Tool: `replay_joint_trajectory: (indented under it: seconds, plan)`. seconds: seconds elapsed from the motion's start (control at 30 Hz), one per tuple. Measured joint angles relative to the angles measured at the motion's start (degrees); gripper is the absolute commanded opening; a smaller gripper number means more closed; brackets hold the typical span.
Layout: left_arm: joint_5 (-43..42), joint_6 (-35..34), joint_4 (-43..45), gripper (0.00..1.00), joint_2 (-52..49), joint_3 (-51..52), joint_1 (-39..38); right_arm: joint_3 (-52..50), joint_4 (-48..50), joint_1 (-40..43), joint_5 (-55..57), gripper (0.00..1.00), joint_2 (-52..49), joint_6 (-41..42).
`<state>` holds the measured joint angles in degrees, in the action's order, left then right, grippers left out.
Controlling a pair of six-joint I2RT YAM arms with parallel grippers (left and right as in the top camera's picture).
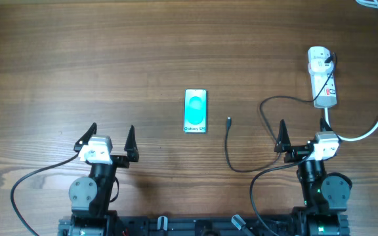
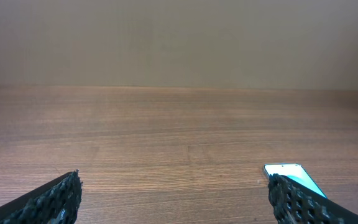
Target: Plug charger to phone and switch on socket
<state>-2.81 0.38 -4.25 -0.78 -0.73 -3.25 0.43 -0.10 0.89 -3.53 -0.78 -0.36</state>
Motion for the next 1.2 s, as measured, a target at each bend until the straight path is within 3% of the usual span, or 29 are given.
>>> replay_joint_trajectory:
  seconds: [0.4, 0.47, 0.57, 0.67, 0.73, 0.77, 0.83, 0.87, 0.97, 1.07, 1.2]
  plan:
    - [0.0, 0.0, 0.1, 1.00, 0.0, 0.0, 0.0, 0.0, 0.0, 0.0, 0.0, 1.00, 0.0, 0.0]
    - [-6.1, -4.5, 1.0, 1.00, 0.0, 0.0, 0.1, 0.0, 0.0, 0.0, 0.0, 1.00, 0.0, 0.0]
    - [-23.5, -17.4, 3.3, 1.00, 0.0, 0.2, 0.1, 0.0, 0.0, 0.0, 0.0, 1.00, 0.0, 0.0]
    - [-31.8, -26.5, 20.6, 1.00, -0.2, 0.5, 0.1, 0.0, 0.0, 0.0, 0.0, 1.00, -0.1, 0.0]
    - [-29.2, -30.5, 34.5, 1.00, -0.2, -1.9, 0.1, 0.0, 0.0, 0.0, 0.0, 1.00, -0.2, -0.2]
    - [-26.5, -31.0, 33.6, 1.00, -0.7, -4.7, 0.1, 0.0, 0.0, 0.0, 0.0, 1.00, -0.3, -0.2]
    - [-23.6, -28.6, 23.7, 1.00, -4.5, -14.1, 0.1, 0.0, 0.0, 0.0, 0.0, 1.00, -0.4, -0.2]
    - [-22.5, -25.9, 14.5, 1.00, -9.5, -23.5, 0.1, 0.0, 0.0, 0.0, 0.0, 1.00, -0.5, -0.2]
    - [-21.0, -17.8, -28.9, 1.00, -29.7, -56.8, 0.2, -0.1, 0.0, 0.0, 0.0, 1.00, -0.4, -0.3]
    - [-26.7, -13.3, -59.9, 1.00, -50.9, -84.2, 0.3, -0.1, 0.0, 0.0, 0.0, 1.00, -0.5, -0.4]
    - [-29.7, -15.5, -69.8, 0.99, -68.0, -98.4, -1.1, -0.1, 0.0, 0.0, 0.0, 1.00, -0.5, -0.4]
